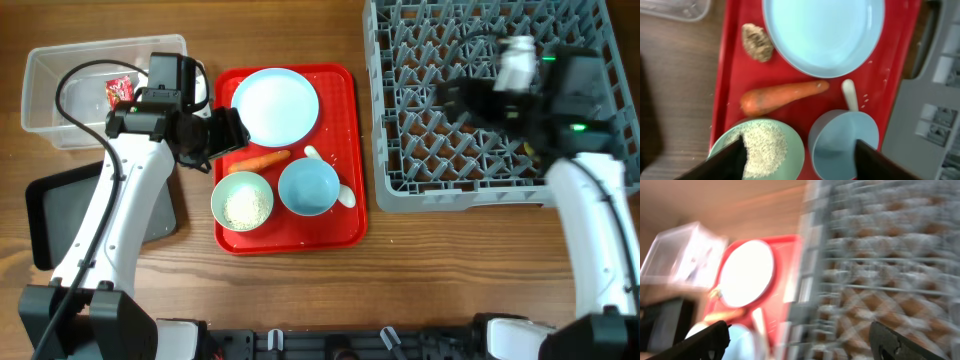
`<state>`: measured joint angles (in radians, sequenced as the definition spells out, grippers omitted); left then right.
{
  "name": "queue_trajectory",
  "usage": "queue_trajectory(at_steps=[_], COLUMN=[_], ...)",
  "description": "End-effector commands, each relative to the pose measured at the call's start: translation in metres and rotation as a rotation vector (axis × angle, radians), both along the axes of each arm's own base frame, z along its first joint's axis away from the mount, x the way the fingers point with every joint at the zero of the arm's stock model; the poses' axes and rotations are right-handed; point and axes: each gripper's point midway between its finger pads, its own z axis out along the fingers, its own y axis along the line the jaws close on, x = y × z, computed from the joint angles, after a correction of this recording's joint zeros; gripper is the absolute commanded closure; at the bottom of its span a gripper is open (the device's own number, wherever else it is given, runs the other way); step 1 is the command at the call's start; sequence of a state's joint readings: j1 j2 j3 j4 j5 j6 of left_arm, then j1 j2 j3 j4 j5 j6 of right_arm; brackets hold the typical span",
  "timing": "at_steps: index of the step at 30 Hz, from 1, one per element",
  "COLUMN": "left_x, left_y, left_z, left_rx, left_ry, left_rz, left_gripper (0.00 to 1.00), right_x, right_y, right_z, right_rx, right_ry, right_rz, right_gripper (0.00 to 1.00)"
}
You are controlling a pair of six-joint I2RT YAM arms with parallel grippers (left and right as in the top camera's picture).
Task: Sort waste into correct bins and load items into the dishwasher rack
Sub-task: 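Carry the yellow cup right and set it in the dish rack, then reach the right gripper to the light blue bowl and grasp its rim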
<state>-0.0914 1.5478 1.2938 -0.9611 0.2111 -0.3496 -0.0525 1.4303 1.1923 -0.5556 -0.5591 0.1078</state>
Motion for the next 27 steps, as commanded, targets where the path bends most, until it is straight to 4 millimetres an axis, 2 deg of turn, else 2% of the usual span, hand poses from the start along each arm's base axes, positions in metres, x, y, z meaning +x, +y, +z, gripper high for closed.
queue_trajectory(at_steps=[1,5,9,12,17,21,23,26,27], left_x=[-0.002,-0.001,-0.001,-0.001,-0.001,-0.001,0.000,0.000,0.000], left_y=[0.019,0.020,0.020,0.021,0.023,0.023,0.023,0.023,0.023], left_z=[0.004,0.004,0.004,0.004,0.004,0.004,0.004,0.004,0.004], left_rx=[0.097,0.099,0.100,0.105,0.121,0.121,0.120,0.120,0.120], left_ry=[-0.012,-0.012,-0.012,-0.013,-0.015,-0.015,-0.017,-0.018,-0.018], left_rz=[0.035,0.037,0.037,0.039,0.045,0.045,0.045,0.045,0.045], left_gripper=[0.25,0.23,0.23,0.22,0.21,0.20,0.20,0.20,0.20], right_x=[-0.011,-0.027,-0.046,-0.056,-0.070,-0.074,-0.075,-0.075,-0.075], right_y=[0.058,0.113,0.152,0.171,0.187,0.188,0.188,0.187,0.187], right_z=[0.002,-0.029,-0.064,-0.094,-0.143,-0.177,-0.188,-0.199,-0.200], right_rx=[-0.108,-0.272,-0.358,-0.384,-0.434,-0.448,-0.450,-0.458,-0.457], right_ry=[-0.029,-0.002,0.052,0.115,0.224,0.315,0.346,0.370,0.372], right_rz=[0.099,0.187,0.286,0.343,0.400,0.380,0.366,0.363,0.360], right_gripper=[0.10,0.10,0.10,0.11,0.14,0.15,0.20,0.35,0.44])
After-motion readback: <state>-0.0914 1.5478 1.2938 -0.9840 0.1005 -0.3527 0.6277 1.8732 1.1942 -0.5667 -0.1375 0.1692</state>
